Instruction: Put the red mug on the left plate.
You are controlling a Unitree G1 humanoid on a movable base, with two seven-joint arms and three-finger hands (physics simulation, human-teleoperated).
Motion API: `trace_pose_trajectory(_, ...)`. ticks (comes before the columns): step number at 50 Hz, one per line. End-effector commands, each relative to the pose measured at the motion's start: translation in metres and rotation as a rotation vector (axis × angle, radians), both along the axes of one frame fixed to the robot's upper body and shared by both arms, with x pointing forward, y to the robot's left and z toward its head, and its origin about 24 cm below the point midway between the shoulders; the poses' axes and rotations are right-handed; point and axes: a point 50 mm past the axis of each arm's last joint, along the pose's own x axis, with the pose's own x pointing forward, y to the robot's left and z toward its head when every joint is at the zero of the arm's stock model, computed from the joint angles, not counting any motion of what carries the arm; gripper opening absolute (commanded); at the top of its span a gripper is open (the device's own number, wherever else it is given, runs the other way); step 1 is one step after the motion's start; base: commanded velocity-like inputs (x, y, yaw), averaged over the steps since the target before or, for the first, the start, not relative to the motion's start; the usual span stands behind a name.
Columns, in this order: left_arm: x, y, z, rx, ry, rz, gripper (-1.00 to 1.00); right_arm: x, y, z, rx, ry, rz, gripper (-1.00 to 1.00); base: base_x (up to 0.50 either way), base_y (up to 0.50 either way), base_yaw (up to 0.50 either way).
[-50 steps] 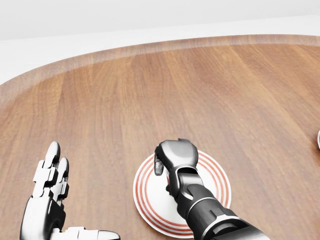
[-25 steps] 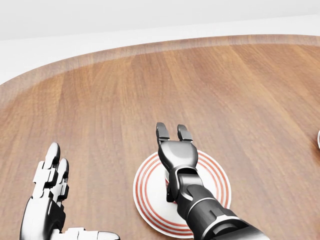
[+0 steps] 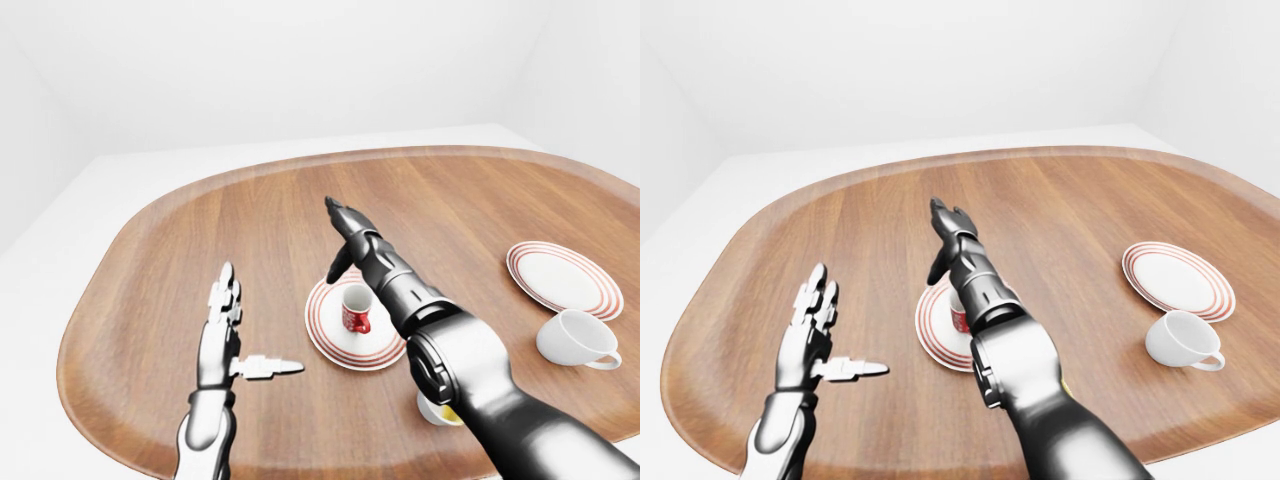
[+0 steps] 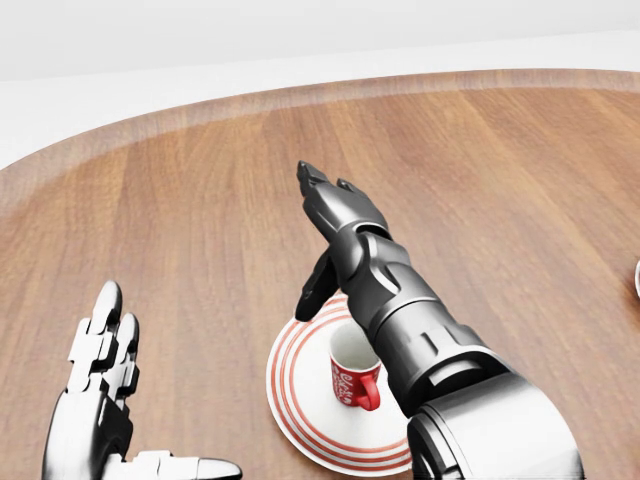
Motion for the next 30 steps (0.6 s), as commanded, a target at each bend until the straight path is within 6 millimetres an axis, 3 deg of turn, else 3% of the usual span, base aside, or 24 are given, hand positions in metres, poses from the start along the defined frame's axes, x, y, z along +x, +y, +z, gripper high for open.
trace_pose_trajectory(1, 0.001, 0.000, 0.002, -0.001, -0.011, 0.002, 1.00, 0.014, -0.003, 0.046, 0.152, -0.021, 0.027, 1.00, 0.00, 0.00, 0.00)
trace_pose_trajectory(9, 0.002, -0.001, 0.005, 0.002, -0.024, 0.000, 1.00, 0.018, -0.047, 0.042, 0.209, -0.070, -0.094, 1.00, 0.00, 0.00, 0.00)
trace_pose_trajectory(13, 0.005, -0.002, 0.009, 0.004, -0.041, -0.004, 1.00, 0.011, -0.071, 0.040, 0.263, -0.156, -0.126, 1.00, 0.00, 0.00, 0.00)
trace_pose_trajectory(18, 0.007, -0.003, 0.015, 0.009, -0.068, -0.009, 1.00, -0.016, -0.085, 0.032, 0.282, -0.286, -0.118, 1.00, 0.00, 0.00, 0.00)
trace_pose_trajectory(24, 0.009, -0.004, 0.016, 0.009, -0.076, -0.011, 1.00, -0.061, -0.095, 0.054, 0.308, -0.485, -0.077, 1.00, 0.00, 0.00, 0.00)
trace_pose_trajectory(30, 0.008, -0.004, 0.013, 0.010, -0.064, -0.013, 1.00, -0.097, -0.109, 0.059, 0.390, -0.640, -0.166, 1.00, 0.00, 0.00, 0.00)
